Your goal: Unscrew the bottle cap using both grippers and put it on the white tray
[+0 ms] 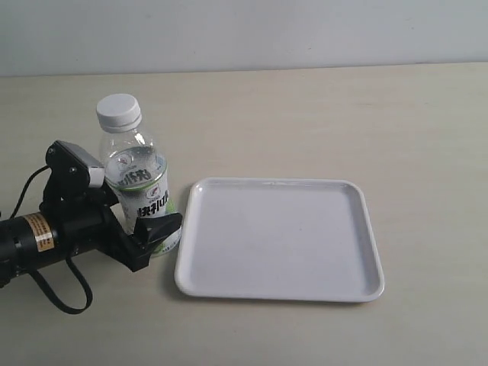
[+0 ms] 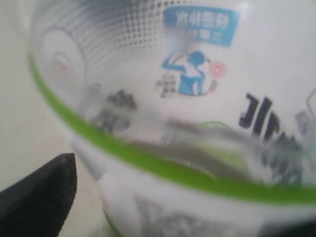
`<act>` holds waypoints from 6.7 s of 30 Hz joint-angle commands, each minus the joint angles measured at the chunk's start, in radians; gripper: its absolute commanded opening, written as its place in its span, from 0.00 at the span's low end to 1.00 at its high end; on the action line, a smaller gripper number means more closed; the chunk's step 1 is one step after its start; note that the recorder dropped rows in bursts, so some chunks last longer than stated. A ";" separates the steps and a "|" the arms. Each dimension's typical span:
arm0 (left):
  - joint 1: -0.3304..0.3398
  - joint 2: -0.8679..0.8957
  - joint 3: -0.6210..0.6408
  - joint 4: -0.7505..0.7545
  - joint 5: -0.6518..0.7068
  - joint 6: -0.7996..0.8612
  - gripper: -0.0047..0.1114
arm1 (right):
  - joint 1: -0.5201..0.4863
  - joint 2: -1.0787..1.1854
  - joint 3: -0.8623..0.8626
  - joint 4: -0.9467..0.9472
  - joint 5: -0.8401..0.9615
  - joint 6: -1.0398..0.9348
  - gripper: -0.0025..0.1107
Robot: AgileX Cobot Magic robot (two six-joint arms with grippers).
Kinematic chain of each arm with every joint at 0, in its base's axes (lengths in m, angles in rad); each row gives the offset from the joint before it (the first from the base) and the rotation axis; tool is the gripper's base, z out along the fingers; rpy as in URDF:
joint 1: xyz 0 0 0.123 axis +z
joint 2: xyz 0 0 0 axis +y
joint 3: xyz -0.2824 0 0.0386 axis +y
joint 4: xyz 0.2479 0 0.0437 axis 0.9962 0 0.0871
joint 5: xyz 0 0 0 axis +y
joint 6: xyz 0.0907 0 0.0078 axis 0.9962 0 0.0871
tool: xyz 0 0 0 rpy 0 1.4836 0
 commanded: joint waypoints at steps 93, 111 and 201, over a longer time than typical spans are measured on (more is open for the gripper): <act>0.000 0.037 -0.025 0.154 -0.019 -0.047 0.04 | -0.005 1.562 -1.647 -0.092 1.082 -0.159 0.02; 0.000 -0.006 -0.025 0.200 0.016 -0.025 0.04 | 0.434 1.751 -1.711 0.236 1.082 -0.421 0.51; 0.000 -0.006 -0.025 0.207 0.011 -0.032 0.04 | 0.728 1.945 -1.888 0.121 1.082 -0.965 0.04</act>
